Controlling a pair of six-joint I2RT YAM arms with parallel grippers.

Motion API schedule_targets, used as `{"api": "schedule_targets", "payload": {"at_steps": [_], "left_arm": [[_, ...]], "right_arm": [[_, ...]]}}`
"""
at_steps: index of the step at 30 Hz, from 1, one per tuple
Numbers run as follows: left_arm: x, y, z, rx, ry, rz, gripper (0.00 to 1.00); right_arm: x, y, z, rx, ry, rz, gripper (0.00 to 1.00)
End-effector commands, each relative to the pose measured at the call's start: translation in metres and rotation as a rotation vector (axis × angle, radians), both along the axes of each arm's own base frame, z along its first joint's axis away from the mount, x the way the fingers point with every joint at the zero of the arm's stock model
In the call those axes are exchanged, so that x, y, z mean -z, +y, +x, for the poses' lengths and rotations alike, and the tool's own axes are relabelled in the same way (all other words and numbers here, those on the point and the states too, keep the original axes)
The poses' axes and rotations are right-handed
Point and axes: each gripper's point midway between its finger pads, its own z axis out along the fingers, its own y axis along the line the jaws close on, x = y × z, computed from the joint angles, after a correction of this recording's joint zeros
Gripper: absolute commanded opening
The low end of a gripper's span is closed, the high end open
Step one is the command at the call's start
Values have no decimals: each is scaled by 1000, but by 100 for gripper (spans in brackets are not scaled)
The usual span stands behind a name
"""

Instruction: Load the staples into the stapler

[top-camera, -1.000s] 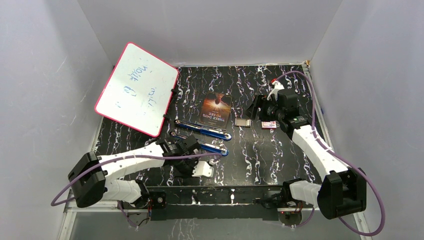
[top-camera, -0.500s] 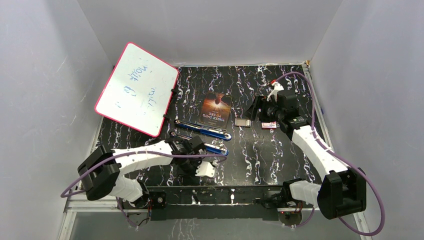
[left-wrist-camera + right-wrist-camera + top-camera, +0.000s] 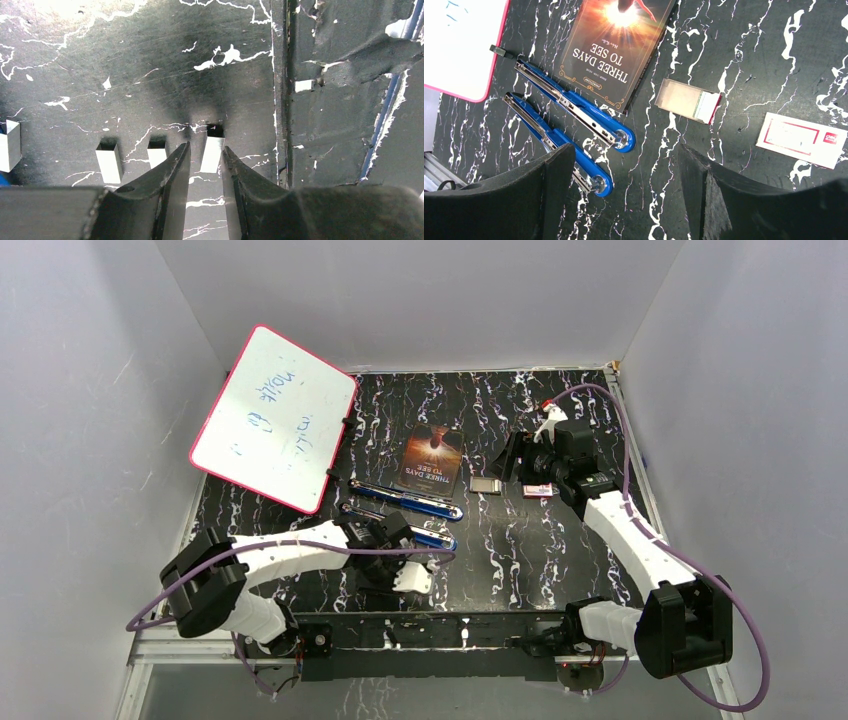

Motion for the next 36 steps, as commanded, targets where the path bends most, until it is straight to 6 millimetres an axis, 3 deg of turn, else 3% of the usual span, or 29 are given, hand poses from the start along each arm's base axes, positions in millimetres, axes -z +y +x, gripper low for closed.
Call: {"api": "schedule_targets", "payload": {"at_steps": [1,4,6,9,12,16,19,22,25,28,36], "left_arm": [[-21,-15,6,-3,-36,-74,29],[-47,-34,19,-67,-101,-185,30],[-70,-54,39,-178,-191,-312,31],[-114,-76,75,-455,-297,-579,51],[-139,-76,105,-706,-294,-747,63],[-149,-49,147,-1016,-130,-813,66],[-150,-23,174,-1242,-40,-849,67],[-149,-4,189,-1405,-1,-872,68],[-144,6,192,-1483,22,-874,69],[-134,5,183,-1487,74,-850,70],[-107,17,169,-1558,92,-764,71]], "right_arm": [[-16,0,0,-5,-54,8,83],[-21,-1,-1,-7,-79,8,83],[-23,-8,0,18,-98,-20,83],[-28,-14,2,36,-123,-57,82],[-31,-10,0,12,-119,-69,79],[-26,21,-13,-67,-108,-112,78],[-19,60,-32,-155,-98,-119,77],[-13,103,-56,-263,-93,-85,76],[-1,144,-83,-379,-73,-52,76],[17,174,-108,-468,-49,-51,76],[68,212,-129,-541,4,-112,77]]}}
